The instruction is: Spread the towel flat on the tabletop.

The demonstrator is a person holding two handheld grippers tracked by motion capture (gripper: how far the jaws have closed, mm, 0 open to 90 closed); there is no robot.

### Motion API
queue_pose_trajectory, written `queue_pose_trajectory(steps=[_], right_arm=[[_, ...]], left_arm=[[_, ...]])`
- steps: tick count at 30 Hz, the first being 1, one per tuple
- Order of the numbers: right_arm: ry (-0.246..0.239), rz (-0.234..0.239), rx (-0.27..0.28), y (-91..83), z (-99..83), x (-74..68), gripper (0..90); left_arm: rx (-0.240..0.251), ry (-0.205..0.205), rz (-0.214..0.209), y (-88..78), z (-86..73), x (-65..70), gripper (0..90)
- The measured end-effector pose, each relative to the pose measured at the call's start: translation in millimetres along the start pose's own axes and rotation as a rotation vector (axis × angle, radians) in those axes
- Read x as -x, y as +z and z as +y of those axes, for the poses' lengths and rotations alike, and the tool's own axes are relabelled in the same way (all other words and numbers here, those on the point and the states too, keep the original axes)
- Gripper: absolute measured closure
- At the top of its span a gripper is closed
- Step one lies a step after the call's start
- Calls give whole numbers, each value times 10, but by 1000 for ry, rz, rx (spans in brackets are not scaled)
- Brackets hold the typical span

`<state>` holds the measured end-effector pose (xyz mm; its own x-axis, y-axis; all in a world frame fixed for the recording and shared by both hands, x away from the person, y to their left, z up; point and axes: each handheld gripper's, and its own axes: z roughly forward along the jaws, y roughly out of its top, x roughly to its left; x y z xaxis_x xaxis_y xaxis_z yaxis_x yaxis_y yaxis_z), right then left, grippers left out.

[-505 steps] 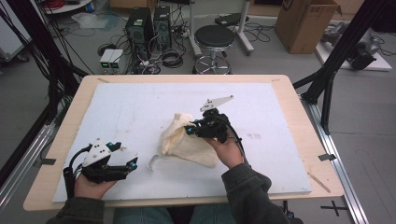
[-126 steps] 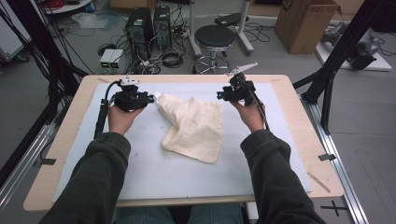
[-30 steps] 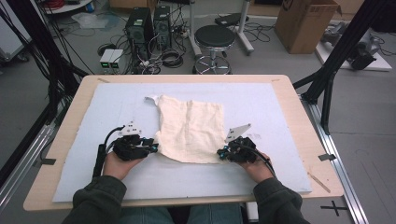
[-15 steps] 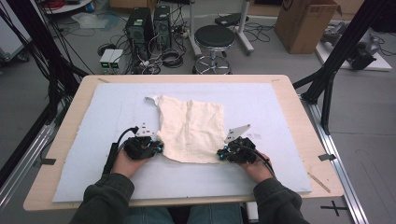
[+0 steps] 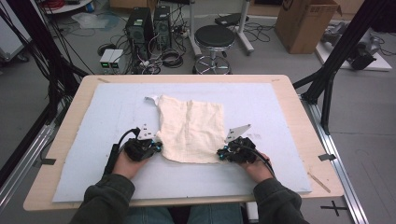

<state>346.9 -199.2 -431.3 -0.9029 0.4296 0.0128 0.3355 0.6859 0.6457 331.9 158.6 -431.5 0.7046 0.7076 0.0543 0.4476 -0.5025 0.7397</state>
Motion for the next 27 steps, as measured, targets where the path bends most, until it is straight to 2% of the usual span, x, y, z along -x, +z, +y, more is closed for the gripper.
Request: queue_pose_trajectory(steps=[9, 22, 27], right_arm=[[1, -3, 7, 11, 5, 6, 846], [-7, 8, 4, 14, 30, -49, 846], [-14, 17, 3, 8, 36, -69, 846]], left_arm=[[41, -31, 3, -275, -60, -94, 885], [60, 5, 13, -606, -176, 62, 885], [41, 4, 16, -618, -276, 109, 884]])
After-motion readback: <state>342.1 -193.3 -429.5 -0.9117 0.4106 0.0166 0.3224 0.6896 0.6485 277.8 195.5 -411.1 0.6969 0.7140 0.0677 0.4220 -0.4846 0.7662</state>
